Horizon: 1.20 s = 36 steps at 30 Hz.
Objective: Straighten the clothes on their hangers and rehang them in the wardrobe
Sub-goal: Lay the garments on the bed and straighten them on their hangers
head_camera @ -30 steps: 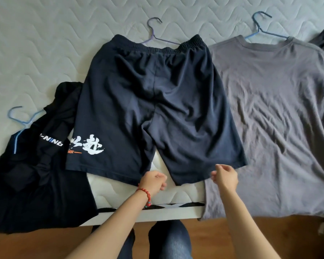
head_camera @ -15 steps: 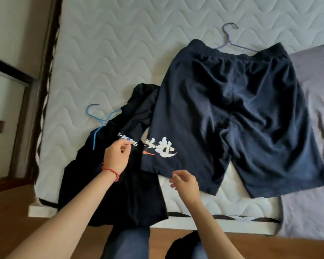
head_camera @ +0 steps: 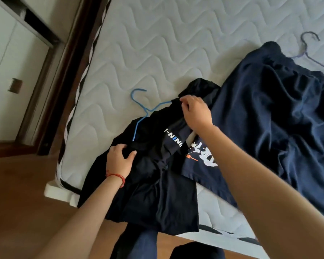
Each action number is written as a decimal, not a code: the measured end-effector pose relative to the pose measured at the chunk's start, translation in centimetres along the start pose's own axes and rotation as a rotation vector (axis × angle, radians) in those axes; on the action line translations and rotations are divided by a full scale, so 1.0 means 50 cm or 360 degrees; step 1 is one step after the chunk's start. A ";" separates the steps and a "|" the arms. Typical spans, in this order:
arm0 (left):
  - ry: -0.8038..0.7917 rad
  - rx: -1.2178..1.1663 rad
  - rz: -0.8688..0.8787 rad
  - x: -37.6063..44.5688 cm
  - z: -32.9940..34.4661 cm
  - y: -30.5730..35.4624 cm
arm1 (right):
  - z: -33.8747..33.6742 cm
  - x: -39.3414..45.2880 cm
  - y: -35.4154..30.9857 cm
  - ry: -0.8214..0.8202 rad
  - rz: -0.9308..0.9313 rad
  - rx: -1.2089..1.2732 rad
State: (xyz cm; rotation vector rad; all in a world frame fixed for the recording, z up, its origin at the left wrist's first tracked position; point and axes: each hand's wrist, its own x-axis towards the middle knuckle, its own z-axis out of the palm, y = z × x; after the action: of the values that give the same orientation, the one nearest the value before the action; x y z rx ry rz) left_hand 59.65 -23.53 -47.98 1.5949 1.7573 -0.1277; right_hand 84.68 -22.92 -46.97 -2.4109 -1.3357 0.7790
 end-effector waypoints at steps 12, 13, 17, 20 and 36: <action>-0.0007 -0.0097 0.0067 0.027 -0.009 0.001 | 0.021 0.080 -0.015 -0.0001 -0.0270 -0.0837; 0.0008 -0.0149 0.0075 0.025 -0.016 0.002 | 0.017 0.076 -0.025 0.0092 -0.0323 -0.0735; 0.0165 -0.0336 0.0155 0.000 -0.066 -0.009 | -0.010 0.042 -0.097 0.0557 -0.0545 -0.0335; 0.0435 -0.0404 0.0236 -0.022 -0.130 -0.027 | -0.043 0.019 -0.161 0.0786 -0.0695 -0.0282; 0.1527 -0.0787 0.0714 -0.329 -0.552 0.007 | -0.416 -0.340 -0.382 0.1229 -0.0809 0.0573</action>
State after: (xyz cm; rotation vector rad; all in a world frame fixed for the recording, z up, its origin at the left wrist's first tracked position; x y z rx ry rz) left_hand 46.65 -22.16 -18.63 1.7175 1.7774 1.3724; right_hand 76.11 -26.66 -15.35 -1.6825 -1.2365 -0.0627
